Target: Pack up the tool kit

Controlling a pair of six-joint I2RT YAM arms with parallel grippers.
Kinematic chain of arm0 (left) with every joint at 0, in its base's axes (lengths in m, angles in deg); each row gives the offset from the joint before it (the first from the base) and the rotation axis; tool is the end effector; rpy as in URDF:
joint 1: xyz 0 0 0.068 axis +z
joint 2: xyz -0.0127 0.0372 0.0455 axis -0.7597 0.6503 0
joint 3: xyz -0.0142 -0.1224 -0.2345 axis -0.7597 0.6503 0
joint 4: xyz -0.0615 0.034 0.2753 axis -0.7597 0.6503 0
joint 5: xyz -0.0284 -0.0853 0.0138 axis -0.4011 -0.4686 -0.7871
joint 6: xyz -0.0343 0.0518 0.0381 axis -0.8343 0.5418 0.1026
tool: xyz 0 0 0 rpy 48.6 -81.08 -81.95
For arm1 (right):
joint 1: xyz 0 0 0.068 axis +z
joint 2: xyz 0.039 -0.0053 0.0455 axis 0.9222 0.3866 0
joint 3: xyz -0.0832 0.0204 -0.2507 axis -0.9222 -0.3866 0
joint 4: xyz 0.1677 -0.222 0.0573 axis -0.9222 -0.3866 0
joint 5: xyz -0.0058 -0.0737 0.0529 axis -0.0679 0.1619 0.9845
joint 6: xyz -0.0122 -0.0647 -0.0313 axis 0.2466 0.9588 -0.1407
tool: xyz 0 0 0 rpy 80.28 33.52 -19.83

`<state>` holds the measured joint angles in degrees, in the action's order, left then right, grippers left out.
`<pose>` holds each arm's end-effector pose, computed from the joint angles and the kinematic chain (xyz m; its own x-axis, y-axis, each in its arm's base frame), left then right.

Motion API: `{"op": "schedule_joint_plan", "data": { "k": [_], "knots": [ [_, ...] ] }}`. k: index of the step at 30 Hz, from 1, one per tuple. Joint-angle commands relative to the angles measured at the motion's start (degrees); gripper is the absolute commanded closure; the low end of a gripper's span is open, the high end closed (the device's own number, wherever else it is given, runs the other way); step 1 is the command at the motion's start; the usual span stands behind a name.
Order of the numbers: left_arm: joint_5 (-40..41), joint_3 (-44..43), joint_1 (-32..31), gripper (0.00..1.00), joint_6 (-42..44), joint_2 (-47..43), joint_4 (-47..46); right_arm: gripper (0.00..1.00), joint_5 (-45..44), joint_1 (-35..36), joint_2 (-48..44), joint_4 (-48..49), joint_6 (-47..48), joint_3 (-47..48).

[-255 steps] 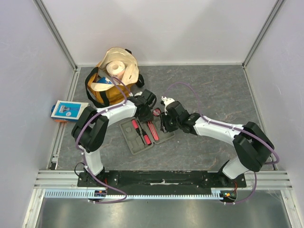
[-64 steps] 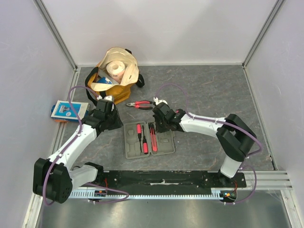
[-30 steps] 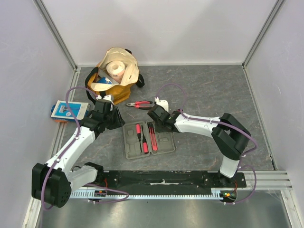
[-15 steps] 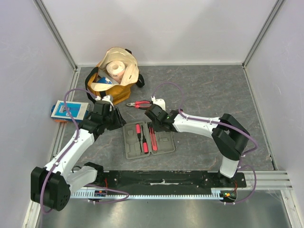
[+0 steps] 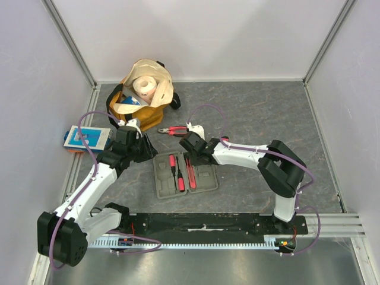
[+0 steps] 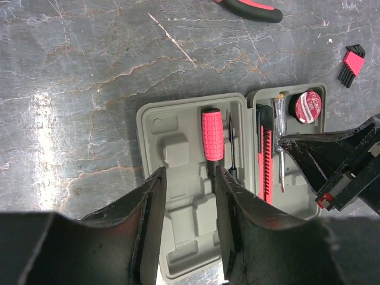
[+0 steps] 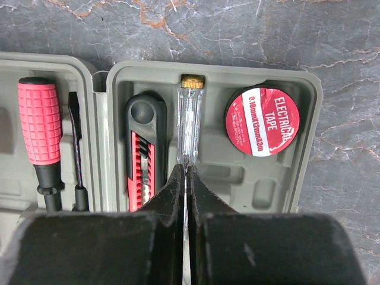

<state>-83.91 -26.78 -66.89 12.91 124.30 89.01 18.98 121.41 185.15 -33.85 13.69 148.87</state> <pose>0.2416 -0.0799 0.2136 -0.7492 -0.3111 -0.5847 -0.0597 0.9109 -0.4083 0.2552 0.3219 0.1312 -0.8130 -0.1622 -0.5592 -0.2497 0.9648 0.0831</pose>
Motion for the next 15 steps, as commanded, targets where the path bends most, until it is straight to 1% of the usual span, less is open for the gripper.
{"op": "schedule_joint_plan", "data": {
  "k": [1,15],
  "knots": [
    [-1.0,-0.2,-0.1,0.55,-1.3,-0.7,-1.9,1.00,3.1,0.2,3.6,-1.0,-0.4,-1.1],
    [-3.3,-0.3,-0.1,0.55,-1.3,0.0,-2.5,1.00,6.3,0.1,8.3,-1.1,-1.0,-6.2]
  ]
}}
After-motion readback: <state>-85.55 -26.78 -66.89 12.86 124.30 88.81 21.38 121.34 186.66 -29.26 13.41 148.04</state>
